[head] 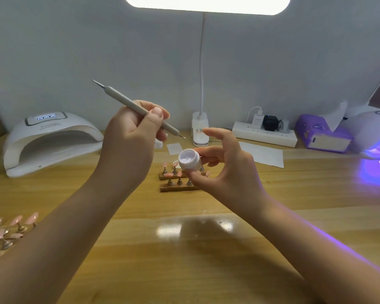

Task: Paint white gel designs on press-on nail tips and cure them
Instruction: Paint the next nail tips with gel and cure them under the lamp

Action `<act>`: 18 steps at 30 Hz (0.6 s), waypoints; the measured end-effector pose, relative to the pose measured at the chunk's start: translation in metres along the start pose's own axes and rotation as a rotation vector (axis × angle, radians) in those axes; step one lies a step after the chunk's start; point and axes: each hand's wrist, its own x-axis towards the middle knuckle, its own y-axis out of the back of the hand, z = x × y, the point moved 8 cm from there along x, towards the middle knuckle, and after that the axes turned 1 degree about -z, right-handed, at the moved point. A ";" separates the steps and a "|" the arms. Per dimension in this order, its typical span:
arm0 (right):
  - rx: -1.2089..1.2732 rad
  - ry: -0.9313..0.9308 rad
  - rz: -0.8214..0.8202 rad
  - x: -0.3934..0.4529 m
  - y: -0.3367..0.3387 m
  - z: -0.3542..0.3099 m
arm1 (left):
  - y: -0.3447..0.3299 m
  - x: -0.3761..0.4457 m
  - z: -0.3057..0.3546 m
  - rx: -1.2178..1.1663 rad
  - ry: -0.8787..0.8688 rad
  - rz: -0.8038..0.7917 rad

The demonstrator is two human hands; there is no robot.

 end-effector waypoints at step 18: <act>0.010 0.028 0.022 0.000 0.002 -0.001 | -0.016 -0.006 -0.045 -0.457 0.618 -0.119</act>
